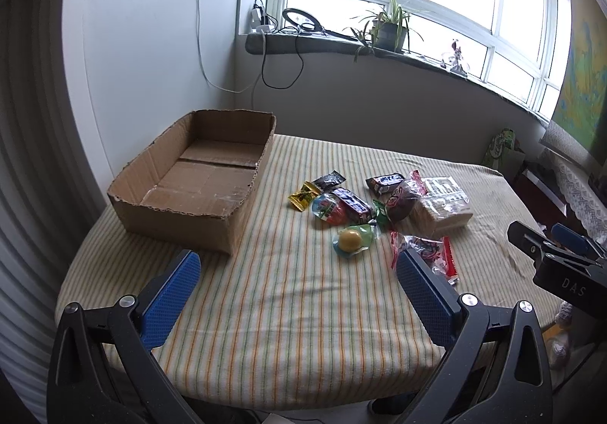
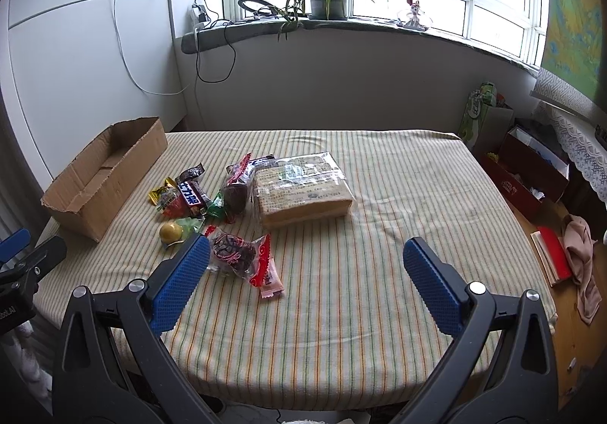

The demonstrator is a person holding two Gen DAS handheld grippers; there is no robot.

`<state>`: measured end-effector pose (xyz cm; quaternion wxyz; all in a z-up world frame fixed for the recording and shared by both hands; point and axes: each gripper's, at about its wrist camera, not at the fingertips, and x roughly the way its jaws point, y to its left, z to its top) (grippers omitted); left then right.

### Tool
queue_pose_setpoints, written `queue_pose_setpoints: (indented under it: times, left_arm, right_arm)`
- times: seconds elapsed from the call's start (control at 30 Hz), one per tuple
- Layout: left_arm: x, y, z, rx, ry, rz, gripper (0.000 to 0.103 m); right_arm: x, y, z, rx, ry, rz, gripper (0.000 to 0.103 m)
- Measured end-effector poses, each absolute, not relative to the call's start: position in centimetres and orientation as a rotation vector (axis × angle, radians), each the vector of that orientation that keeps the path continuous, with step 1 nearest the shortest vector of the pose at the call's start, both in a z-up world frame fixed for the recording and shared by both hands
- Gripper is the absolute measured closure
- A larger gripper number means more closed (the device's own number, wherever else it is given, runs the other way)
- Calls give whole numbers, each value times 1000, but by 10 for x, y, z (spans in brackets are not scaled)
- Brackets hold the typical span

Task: Organize snacks
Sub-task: 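Move both tools toward the snack pile on the table, then grasp the yellow ball packet with the left tool while the right tool grasps the red-trimmed sweet bag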

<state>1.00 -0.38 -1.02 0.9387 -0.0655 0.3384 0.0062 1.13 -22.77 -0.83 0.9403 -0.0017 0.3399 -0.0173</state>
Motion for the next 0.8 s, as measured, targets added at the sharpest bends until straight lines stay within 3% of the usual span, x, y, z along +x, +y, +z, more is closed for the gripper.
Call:
queue_pose_setpoints:
  times: [0.27,0.57,0.7,0.8]
  left_arm:
    - [22,-5,-22,-143,712,-9,2]
    - [47,-11,-44,-194,780,-104,20]
    - [60,-16,-50,-177,801,-127,28]
    - [71,-18,-56,-148,820,-140,32]
  right_arm:
    - [23,-241,-25,29,735,18,0]
    - [38,-241,-44,41,773,191,0]
    - [51,-231,-52,29,801,283,11]
    - [66,-222,-59,-6,831,336,11]
